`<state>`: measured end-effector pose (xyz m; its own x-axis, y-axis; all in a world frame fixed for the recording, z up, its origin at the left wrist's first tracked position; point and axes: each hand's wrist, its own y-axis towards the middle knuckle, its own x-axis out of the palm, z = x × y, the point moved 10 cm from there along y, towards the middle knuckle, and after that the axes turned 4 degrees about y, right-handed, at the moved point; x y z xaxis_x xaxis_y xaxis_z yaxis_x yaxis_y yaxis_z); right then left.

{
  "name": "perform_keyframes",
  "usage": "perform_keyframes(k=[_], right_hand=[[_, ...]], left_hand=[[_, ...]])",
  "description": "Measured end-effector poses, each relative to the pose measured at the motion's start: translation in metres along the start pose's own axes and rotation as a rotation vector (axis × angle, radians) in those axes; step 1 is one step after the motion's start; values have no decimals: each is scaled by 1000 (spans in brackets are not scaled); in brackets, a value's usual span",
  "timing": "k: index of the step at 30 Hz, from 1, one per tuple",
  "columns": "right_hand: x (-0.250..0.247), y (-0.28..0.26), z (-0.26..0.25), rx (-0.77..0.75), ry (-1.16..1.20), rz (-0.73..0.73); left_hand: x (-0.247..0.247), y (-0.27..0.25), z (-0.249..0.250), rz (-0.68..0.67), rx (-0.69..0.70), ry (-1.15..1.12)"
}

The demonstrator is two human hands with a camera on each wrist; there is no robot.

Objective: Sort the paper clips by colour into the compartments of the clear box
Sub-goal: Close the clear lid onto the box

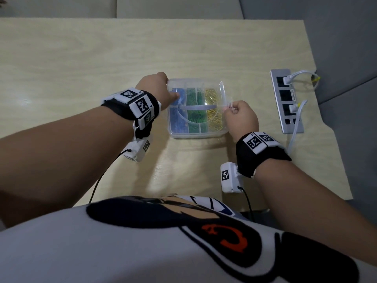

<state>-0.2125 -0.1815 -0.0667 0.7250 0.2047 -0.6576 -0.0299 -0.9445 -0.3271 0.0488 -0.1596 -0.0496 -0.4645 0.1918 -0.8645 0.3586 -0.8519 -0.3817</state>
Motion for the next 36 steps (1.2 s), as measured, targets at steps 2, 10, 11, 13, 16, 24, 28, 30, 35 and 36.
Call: perform_keyframes(k=[2, 10, 11, 13, 16, 24, 28, 30, 35, 36], right_hand=[[-3, 0, -1, -14, -20, 20], [-6, -3, 1, -43, -3, 24], [-7, -3, 2, -34, 16, 24], [-10, -3, -1, -52, 29, 60], [-13, -8, -20, -188, -88, 132], [-9, -8, -9, -138, -116, 106], [-11, -5, -8, -116, -94, 85], [-12, -5, -5, -108, -84, 74], [-10, -6, 2, -112, -88, 35], [-9, -6, 2, -112, -91, 29]], left_hand=[[5, -1, -2, -29, -27, -54], [13, -7, -16, -76, -108, -232], [11, -8, -15, -68, -94, -207], [3, -8, -5, -13, -17, -66], [-9, -11, 20, 76, 150, 164], [35, -39, 71, -162, 459, 447], [47, -41, 69, -218, 417, 485], [47, -41, 70, -219, 417, 473], [49, -42, 70, -207, 466, 460], [49, -43, 70, -208, 478, 459]])
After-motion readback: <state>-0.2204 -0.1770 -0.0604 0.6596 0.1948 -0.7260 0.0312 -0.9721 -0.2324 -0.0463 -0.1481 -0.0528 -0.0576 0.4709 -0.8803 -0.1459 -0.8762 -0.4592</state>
